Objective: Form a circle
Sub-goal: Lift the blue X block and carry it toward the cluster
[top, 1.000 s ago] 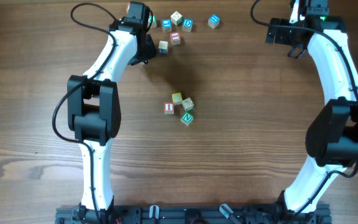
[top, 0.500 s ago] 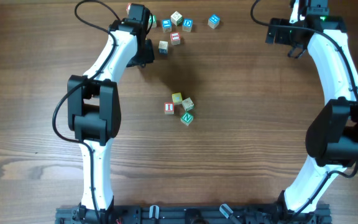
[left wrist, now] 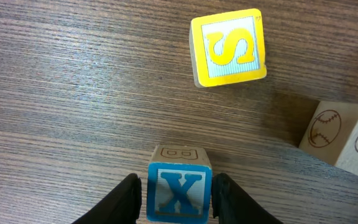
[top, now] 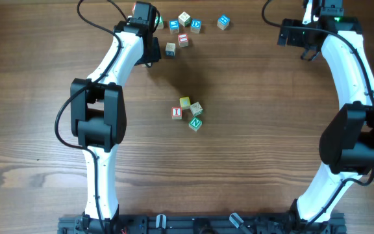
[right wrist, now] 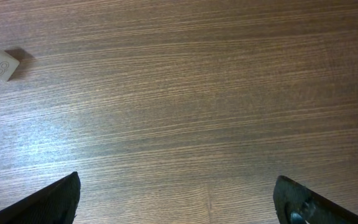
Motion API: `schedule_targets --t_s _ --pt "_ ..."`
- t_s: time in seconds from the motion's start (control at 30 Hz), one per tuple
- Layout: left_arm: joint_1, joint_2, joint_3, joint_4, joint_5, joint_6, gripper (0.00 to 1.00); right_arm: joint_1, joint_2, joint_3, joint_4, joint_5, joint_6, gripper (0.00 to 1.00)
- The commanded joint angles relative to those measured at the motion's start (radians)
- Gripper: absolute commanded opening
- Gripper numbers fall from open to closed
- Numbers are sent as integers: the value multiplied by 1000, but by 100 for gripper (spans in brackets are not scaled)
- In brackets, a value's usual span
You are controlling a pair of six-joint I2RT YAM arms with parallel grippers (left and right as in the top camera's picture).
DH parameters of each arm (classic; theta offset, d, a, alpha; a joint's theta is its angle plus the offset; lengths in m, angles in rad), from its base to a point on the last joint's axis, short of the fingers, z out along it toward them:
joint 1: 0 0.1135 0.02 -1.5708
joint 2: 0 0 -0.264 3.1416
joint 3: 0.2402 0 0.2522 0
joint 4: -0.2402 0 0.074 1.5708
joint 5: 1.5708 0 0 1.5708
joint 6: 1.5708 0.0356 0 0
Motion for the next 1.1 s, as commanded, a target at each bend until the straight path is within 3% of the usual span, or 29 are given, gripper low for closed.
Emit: schedule_targets --t_s 0.0,0.57,0.73,0.97,1.07 --pt "2 19 3 -3 -13 13 39 0 15 -2 2 10 -8 100" --pt "2 19 3 -24 33 17 34 0 15 -2 2 10 -8 100" --pt "2 11 3 -18 32 21 22 0 15 -2 2 10 -9 99" --pt "4 -143 5 -74 33 25 24 0 15 -2 2 10 -9 100" --pt "4 -277 5 -161 94 93 27 0 15 -2 2 10 -8 100"
